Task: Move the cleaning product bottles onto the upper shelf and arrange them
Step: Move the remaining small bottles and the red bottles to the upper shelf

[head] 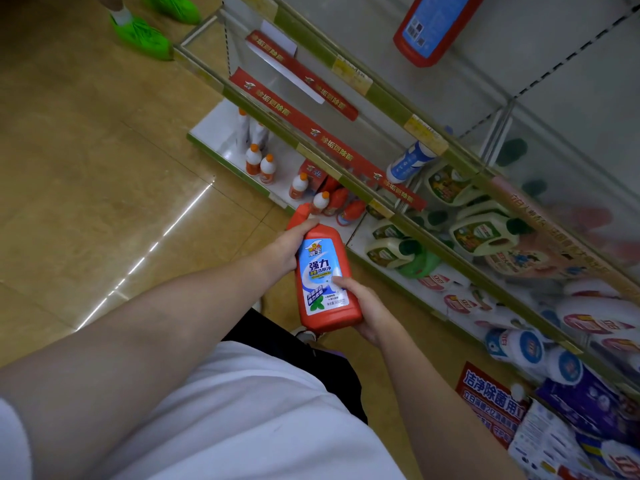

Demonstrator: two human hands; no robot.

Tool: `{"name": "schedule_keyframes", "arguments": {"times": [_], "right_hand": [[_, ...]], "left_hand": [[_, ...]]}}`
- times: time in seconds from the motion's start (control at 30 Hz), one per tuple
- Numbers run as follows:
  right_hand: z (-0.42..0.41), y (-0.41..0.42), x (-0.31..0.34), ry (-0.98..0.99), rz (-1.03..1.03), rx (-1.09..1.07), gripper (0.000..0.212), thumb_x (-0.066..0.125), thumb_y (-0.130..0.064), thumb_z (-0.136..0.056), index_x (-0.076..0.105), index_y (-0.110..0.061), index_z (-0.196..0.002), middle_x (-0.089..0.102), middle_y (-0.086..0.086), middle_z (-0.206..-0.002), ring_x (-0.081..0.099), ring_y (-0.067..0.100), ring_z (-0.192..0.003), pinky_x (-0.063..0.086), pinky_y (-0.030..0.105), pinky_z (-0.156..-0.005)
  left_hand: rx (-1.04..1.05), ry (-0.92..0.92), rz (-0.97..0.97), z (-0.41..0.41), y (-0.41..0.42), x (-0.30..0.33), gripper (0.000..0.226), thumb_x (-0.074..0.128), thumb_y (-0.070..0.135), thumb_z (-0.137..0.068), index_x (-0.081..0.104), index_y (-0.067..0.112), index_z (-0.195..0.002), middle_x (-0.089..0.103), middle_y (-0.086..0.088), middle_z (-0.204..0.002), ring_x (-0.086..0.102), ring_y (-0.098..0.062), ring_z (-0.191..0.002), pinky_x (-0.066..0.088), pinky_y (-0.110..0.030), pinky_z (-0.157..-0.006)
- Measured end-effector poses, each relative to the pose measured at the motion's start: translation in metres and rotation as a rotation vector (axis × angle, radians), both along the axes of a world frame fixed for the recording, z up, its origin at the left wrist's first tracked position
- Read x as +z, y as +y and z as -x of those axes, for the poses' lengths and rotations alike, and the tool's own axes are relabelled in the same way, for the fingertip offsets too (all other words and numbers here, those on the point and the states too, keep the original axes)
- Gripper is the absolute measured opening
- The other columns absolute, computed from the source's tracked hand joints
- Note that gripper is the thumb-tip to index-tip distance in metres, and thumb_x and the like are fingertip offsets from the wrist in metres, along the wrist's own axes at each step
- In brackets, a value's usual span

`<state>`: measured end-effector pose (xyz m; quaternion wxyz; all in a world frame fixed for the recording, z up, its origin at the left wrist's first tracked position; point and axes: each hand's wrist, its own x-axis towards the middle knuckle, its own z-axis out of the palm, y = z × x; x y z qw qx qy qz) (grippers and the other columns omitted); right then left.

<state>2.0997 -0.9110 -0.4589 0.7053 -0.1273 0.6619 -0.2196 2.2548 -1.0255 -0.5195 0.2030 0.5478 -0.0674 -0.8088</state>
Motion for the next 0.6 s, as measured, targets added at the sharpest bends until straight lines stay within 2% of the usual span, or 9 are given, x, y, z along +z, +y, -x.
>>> {"name": "schedule_keyframes", "arguments": {"times": [0.13,0.3,0.47,0.6], "right_hand": [[-0.002,-0.004,-0.006,0.09,0.024,0.049,0.059,0.084,-0.038,-0.077,0.065,-0.01,-0.125,0.077,0.013,-0.108,0.074,0.033,-0.102,0.056,0.051,-0.098],[-0.007,-0.009,-0.006,0.128,0.044,0.081,0.057,0.084,-0.039,-0.078,0.064,-0.014,-0.125,0.078,0.01,-0.106,0.075,0.03,-0.099,0.057,0.049,-0.096],[-0.011,-0.025,0.01,0.161,0.101,0.077,0.048,0.079,-0.03,-0.083,0.065,-0.013,-0.125,0.078,0.008,-0.103,0.076,0.027,-0.095,0.061,0.041,-0.085],[-0.013,-0.049,0.038,0.224,0.211,0.034,0.046,0.081,-0.041,-0.082,0.066,-0.016,-0.119,0.079,0.006,-0.098,0.077,0.023,-0.088,0.063,0.036,-0.075]], "left_hand": [[0.048,-0.034,-0.016,-0.006,-0.001,-0.008,0.096,0.092,0.049,-0.058,0.054,0.006,-0.136,0.075,-0.019,-0.107,0.075,-0.033,-0.084,0.059,-0.041,-0.064],[0.073,0.009,0.042,-0.013,-0.006,0.006,0.082,0.087,0.046,-0.071,0.056,0.006,-0.136,0.074,-0.019,-0.108,0.074,-0.03,-0.078,0.06,-0.039,-0.063],[0.143,0.019,0.138,-0.01,-0.028,0.027,0.097,0.096,0.042,-0.057,0.052,0.01,-0.137,0.074,-0.019,-0.108,0.074,-0.034,-0.086,0.06,-0.043,-0.069],[0.123,0.006,0.293,0.003,-0.057,0.081,0.066,0.091,0.032,-0.068,0.061,0.009,-0.123,0.077,-0.016,-0.097,0.075,-0.032,-0.08,0.062,-0.043,-0.068]]}}
